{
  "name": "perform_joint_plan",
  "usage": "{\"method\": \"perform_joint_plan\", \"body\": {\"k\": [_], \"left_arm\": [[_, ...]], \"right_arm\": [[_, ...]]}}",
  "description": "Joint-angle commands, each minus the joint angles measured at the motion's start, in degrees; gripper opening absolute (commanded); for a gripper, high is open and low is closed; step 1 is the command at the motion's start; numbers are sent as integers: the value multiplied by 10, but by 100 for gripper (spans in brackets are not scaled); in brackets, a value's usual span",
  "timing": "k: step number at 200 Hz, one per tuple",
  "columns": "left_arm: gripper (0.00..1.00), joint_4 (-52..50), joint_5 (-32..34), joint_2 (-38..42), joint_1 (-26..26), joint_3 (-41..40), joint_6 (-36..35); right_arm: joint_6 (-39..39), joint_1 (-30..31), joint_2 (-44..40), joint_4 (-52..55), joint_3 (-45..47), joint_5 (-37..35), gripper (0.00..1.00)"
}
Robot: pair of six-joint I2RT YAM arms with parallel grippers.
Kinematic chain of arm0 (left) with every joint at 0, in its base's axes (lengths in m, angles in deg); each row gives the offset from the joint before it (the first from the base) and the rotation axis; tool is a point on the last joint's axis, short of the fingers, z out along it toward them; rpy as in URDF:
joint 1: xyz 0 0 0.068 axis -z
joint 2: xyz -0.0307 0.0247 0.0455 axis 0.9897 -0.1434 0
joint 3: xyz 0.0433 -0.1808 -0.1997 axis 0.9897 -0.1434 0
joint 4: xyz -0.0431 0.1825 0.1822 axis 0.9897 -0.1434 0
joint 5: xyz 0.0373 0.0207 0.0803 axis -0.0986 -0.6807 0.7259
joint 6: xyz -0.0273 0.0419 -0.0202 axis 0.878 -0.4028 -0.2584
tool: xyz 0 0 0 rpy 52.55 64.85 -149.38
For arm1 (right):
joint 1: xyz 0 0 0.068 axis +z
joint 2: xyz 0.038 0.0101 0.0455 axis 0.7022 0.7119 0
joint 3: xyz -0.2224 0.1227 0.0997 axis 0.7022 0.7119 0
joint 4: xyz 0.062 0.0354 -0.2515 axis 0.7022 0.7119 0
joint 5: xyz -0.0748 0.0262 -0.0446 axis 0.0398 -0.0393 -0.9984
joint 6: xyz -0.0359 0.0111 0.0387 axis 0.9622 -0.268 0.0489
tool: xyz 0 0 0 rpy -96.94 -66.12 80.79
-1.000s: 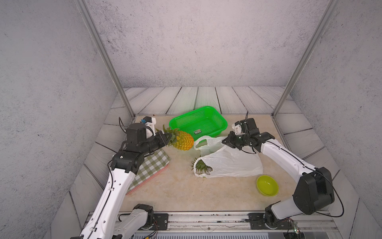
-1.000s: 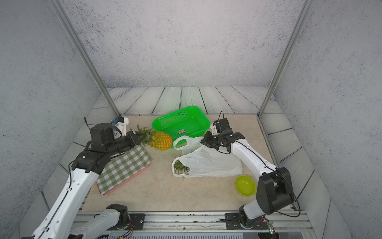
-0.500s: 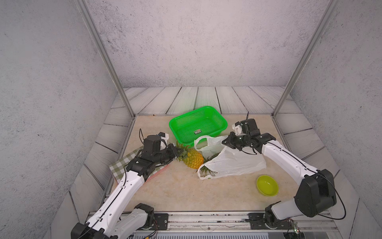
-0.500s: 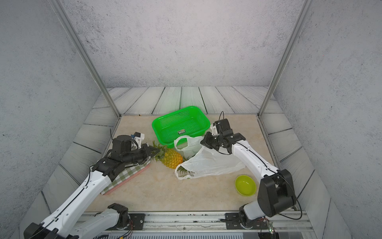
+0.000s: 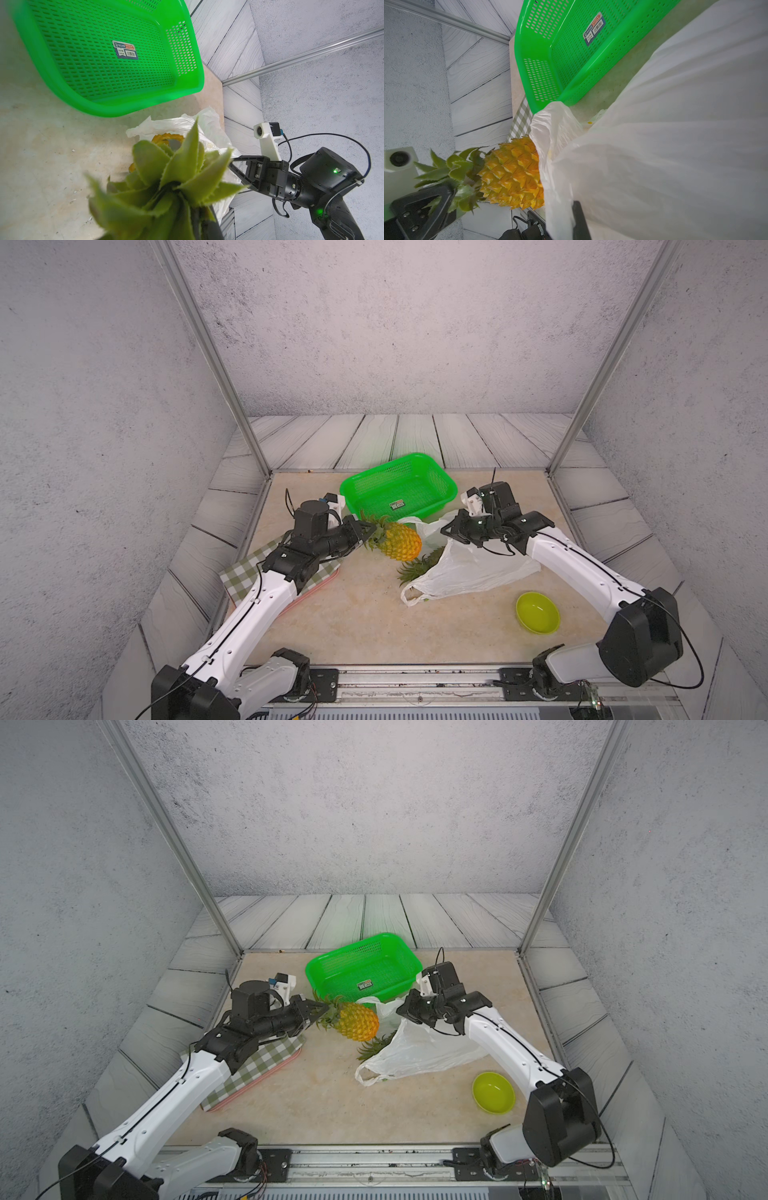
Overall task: Place the pineapple into a plastic bag & tie a knot
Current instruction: Place the pineapple in the plastic bag.
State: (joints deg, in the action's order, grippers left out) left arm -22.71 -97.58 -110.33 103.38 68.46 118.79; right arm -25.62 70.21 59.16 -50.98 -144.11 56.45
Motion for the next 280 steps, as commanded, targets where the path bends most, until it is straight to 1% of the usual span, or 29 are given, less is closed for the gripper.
{"method": "perform_joint_plan", "body": {"k": [1,16,50,69,90,119,147,175,192,230,258,280], "left_arm": [[0,49,-22,20,3,40,6],[0,61,-31,17,3,40,21],[0,166,-65,2,13,-8,115],[0,244,-39,1,42,-51,161],[0,279,-17,-10,61,-65,178],[0,332,8,-48,99,-76,197],[0,433,38,-93,143,-116,238],[0,470,63,-129,174,-130,240],[0,473,78,-146,190,-133,234],[0,475,69,-200,212,-120,231],[0,484,58,-229,218,-117,233],[0,513,73,-218,217,-137,243]], "right_arm": [[-4,4,-12,10,-23,2,0],[-11,11,-9,7,-32,6,0],[-26,25,-7,6,-60,12,0],[-26,26,-7,14,-73,10,0],[-14,26,-7,31,-76,-1,0],[-3,26,-2,37,-64,-7,0],[11,25,4,45,-57,-18,0],[27,23,13,53,-47,-35,0],[33,23,24,49,-39,-39,0],[43,22,52,38,-18,-47,0],[41,21,61,34,-20,-36,0],[27,21,53,37,-41,-6,0]]}}
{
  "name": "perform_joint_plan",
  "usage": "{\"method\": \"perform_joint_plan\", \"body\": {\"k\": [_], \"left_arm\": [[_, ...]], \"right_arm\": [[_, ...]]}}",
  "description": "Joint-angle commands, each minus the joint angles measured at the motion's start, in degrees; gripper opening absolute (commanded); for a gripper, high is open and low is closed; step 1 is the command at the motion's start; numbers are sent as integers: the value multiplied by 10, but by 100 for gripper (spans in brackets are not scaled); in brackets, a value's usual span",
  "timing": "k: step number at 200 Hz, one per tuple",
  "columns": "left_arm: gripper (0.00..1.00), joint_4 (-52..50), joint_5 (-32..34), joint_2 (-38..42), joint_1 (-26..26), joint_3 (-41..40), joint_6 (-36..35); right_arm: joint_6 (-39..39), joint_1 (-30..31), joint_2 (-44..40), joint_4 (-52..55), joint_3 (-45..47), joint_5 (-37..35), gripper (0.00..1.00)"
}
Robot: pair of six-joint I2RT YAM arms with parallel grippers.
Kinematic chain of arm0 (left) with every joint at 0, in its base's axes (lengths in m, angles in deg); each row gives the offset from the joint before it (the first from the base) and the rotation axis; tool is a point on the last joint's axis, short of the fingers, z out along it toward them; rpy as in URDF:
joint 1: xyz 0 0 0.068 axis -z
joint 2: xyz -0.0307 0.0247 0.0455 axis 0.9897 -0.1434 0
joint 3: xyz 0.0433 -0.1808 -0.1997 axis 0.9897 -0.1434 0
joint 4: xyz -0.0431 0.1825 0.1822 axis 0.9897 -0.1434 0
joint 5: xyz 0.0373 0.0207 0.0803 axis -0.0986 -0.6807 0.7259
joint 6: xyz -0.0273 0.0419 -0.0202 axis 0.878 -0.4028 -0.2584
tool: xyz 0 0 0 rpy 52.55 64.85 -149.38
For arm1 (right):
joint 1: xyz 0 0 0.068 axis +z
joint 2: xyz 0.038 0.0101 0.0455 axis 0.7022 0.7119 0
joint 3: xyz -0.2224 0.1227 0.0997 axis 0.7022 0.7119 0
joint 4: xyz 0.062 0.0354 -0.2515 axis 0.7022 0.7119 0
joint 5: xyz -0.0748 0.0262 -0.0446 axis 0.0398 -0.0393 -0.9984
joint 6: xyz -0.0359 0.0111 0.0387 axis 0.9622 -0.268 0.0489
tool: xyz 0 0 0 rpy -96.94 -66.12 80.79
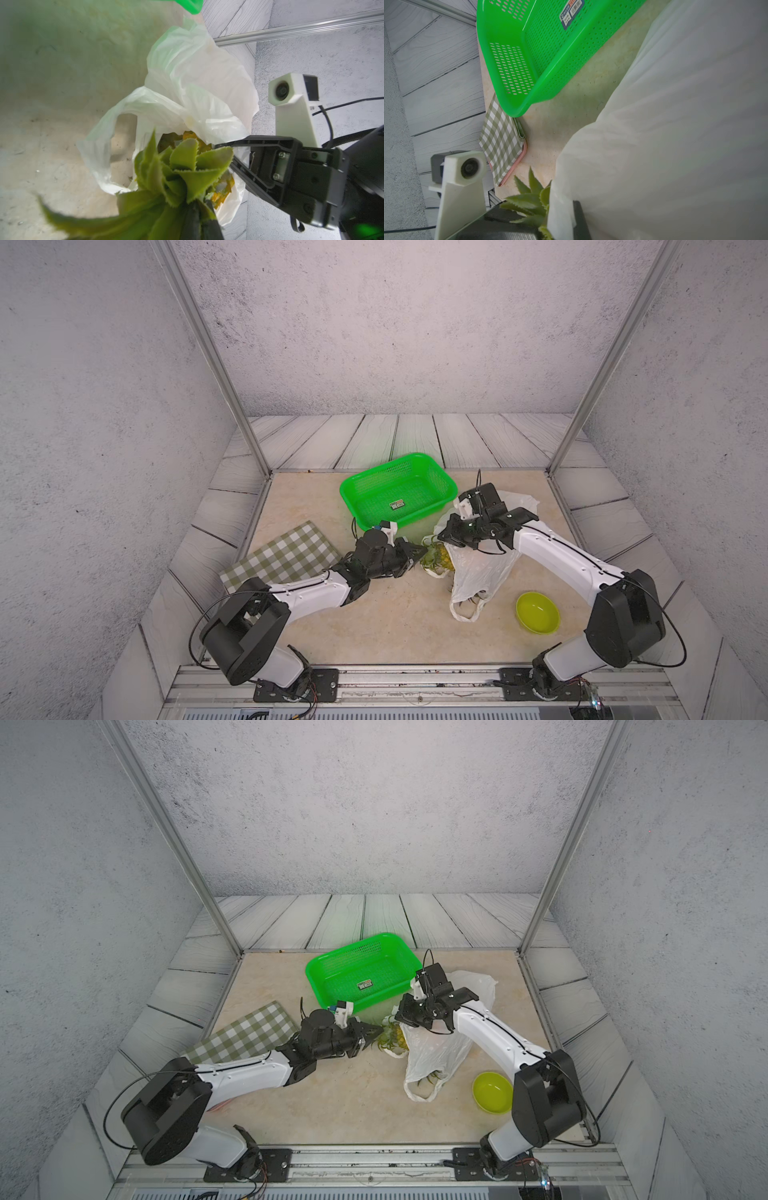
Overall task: Place the pineapple into a plastic bag & tie a knot
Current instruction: Place the pineapple in the plastic bag.
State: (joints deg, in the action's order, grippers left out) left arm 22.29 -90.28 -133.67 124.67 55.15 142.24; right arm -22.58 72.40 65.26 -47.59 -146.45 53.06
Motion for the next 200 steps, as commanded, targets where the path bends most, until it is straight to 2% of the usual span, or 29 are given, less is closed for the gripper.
{"method": "perform_joint_plan", "body": {"k": [1,70,103,139,175,200], "left_arm": [[0,63,1,17,4,-5,8],[0,-134,103,202,-19,14,-92],[0,-169,68,239,-72,23,-104],[0,-202,36,255,-116,48,-118],[0,-267,23,266,-142,110,-156],[0,-244,11,254,-147,107,-146]], "right_arm": [[-5,-1,-8,3,-18,29,0],[-124,9,-73,-43,-46,89,0],[-212,32,-78,-122,-29,106,0],[-262,68,-59,-152,-81,103,0],[-304,75,-57,-173,-112,94,0],[-292,74,-60,-161,-109,86,0]]}}
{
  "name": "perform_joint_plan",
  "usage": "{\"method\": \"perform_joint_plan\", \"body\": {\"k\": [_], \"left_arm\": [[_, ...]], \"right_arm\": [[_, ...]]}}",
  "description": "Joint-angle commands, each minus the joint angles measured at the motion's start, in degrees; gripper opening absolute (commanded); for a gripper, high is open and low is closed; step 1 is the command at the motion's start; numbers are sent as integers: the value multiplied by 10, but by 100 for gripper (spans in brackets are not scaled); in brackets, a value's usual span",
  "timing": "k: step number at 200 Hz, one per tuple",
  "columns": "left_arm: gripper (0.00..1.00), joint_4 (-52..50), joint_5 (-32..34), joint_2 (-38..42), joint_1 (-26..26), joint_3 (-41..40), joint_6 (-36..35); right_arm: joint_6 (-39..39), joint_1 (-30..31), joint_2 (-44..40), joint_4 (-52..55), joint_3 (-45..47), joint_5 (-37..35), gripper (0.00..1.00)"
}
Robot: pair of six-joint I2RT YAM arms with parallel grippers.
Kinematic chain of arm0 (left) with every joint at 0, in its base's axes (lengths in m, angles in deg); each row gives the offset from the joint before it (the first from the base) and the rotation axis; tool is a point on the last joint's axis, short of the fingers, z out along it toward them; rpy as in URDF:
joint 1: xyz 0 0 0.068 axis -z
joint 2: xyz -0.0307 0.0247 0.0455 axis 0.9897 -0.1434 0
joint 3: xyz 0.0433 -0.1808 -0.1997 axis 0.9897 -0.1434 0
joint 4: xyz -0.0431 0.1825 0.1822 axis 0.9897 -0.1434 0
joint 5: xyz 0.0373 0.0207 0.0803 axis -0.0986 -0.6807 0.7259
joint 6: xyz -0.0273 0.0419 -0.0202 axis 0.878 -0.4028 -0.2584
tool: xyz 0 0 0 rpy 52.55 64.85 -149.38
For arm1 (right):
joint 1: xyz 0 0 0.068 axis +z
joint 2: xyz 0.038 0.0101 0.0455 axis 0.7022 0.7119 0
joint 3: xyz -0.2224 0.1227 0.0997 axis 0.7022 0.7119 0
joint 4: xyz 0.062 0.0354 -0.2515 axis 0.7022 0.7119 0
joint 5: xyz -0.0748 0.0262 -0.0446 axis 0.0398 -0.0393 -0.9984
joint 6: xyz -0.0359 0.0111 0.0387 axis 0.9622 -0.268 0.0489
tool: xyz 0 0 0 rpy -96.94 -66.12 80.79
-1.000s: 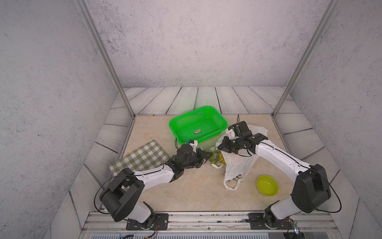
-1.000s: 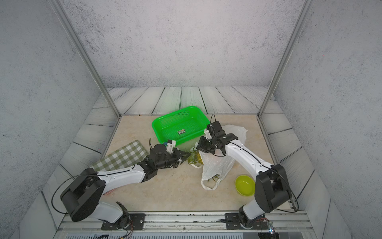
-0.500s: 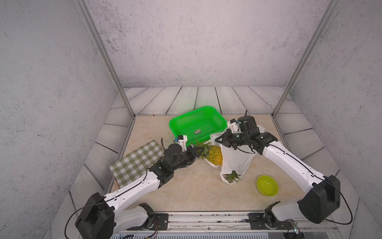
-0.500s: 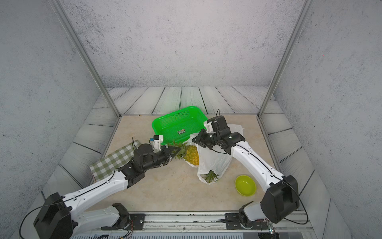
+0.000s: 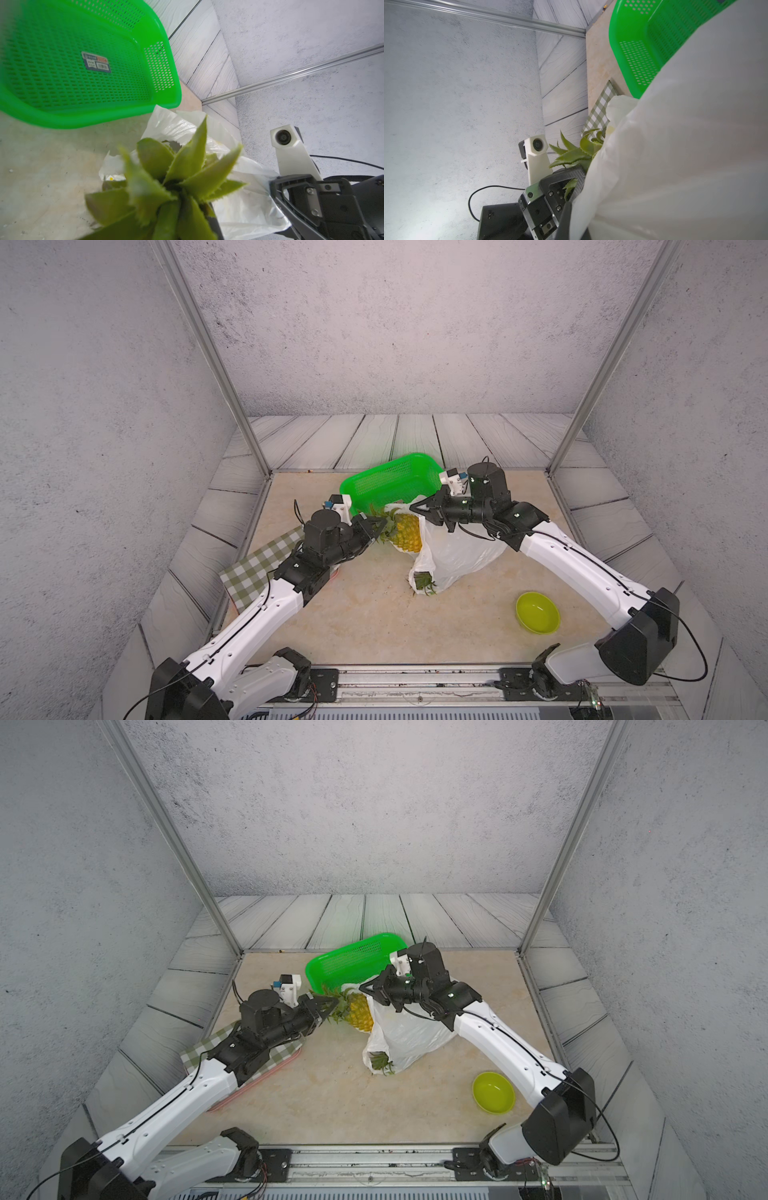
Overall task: Place the pineapple into a plastic bag & tie a knot
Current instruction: Place the pineapple in the plastic bag.
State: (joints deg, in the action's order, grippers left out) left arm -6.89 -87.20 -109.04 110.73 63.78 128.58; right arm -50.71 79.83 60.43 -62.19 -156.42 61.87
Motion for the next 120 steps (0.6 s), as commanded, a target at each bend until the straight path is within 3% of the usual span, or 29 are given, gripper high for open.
{"method": "perform_joint_plan", "body": {"k": [1,34,65,120], "left_arm": [[0,51,-21,7,-8,18,-7],[0,160,-32,-24,-8,-37,50],[0,221,-74,-68,-7,-38,66],[0,265,-80,-147,32,-29,75]], "right_arm": [[-8,-1,-11,-13,-7,-2,0],[-10,-22,-20,-47,87,12,0],[8,-50,-13,-77,168,37,0],[87,-81,-16,-44,204,48,0]]}}
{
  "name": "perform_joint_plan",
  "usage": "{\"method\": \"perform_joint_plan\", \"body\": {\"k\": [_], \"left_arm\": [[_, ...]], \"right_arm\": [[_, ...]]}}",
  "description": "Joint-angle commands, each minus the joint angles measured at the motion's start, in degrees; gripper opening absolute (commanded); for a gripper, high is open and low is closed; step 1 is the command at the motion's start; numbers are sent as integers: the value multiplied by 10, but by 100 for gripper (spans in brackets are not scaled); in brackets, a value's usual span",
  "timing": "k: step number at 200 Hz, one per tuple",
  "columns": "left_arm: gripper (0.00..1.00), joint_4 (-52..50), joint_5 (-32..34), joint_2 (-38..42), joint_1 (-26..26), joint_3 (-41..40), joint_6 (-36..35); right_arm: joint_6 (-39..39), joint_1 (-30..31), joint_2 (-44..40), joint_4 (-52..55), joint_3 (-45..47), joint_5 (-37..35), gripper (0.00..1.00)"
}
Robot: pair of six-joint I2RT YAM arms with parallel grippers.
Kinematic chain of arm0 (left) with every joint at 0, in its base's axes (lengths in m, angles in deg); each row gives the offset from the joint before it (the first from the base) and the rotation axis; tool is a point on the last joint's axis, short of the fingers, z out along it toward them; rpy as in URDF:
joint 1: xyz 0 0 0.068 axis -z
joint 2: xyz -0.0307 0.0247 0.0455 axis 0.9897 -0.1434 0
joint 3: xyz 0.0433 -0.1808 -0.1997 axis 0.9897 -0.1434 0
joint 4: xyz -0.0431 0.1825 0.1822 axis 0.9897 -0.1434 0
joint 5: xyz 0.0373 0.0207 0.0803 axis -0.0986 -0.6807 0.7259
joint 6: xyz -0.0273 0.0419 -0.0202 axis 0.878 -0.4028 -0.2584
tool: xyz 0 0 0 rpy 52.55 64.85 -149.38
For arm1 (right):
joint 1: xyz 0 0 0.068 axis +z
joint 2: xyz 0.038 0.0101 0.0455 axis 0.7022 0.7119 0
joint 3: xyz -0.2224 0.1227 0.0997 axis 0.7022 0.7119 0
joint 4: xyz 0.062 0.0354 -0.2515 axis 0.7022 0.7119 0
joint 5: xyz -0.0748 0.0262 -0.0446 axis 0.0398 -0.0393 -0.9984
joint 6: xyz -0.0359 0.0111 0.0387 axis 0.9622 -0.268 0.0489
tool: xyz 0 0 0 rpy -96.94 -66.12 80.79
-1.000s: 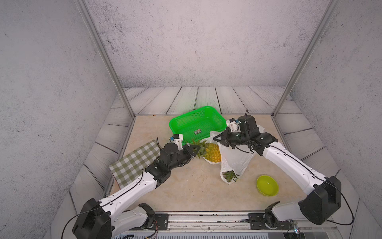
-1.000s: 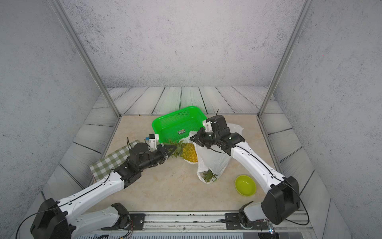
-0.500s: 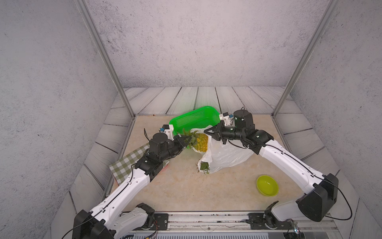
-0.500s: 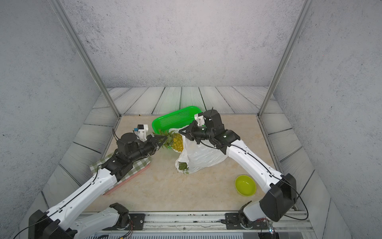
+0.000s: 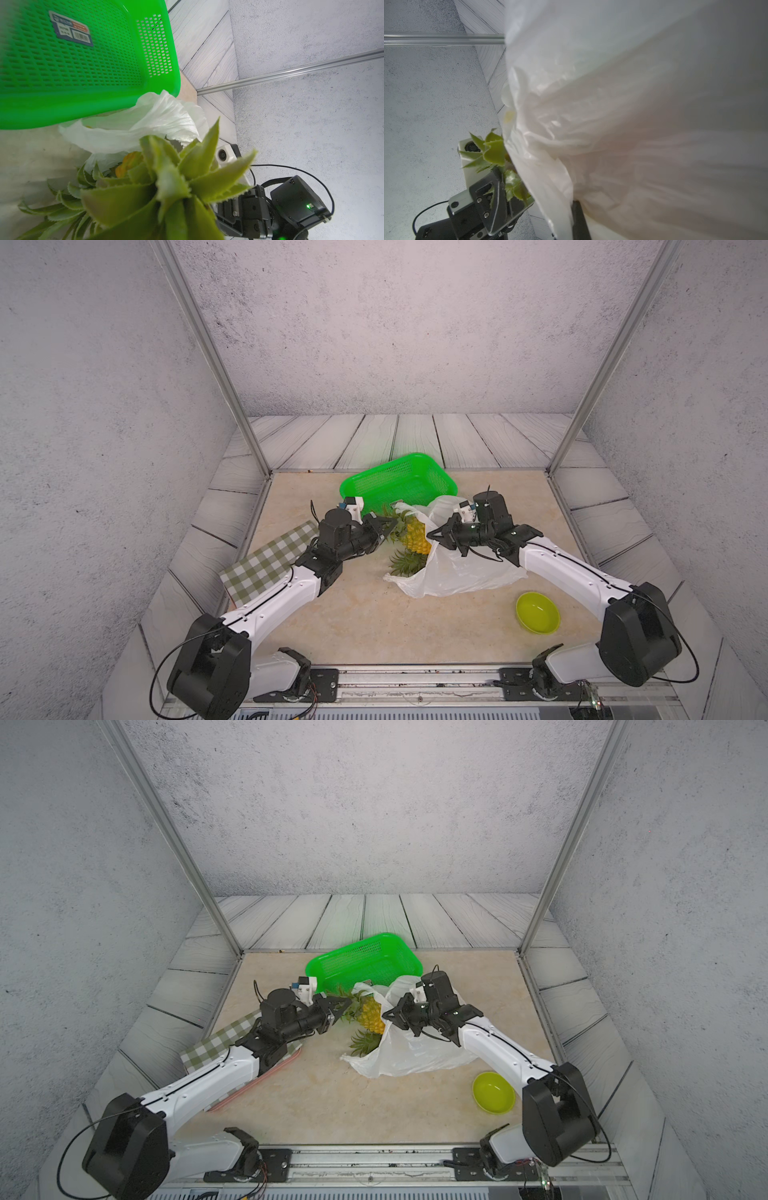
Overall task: Place the pineapple into a plastic bag & tie a knot
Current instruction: Place the pineapple in the plastic bag.
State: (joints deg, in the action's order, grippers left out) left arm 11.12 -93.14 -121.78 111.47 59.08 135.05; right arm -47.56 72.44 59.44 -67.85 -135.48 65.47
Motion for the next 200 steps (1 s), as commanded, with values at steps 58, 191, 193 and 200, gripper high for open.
{"method": "perform_joint_plan", "body": {"k": [58,191,193,200], "left_arm": [[0,137,-5,-77,71,24,30],[0,152,-6,28,74,40,86],[0,153,-6,29,74,41,86],[0,153,-6,34,73,44,86]], "right_arm": [[231,-17,-40,221,-112,-88,0],[173,35,34,213,-315,18,0],[172,38,36,215,-322,18,0],[166,50,44,218,-341,15,0]]}}
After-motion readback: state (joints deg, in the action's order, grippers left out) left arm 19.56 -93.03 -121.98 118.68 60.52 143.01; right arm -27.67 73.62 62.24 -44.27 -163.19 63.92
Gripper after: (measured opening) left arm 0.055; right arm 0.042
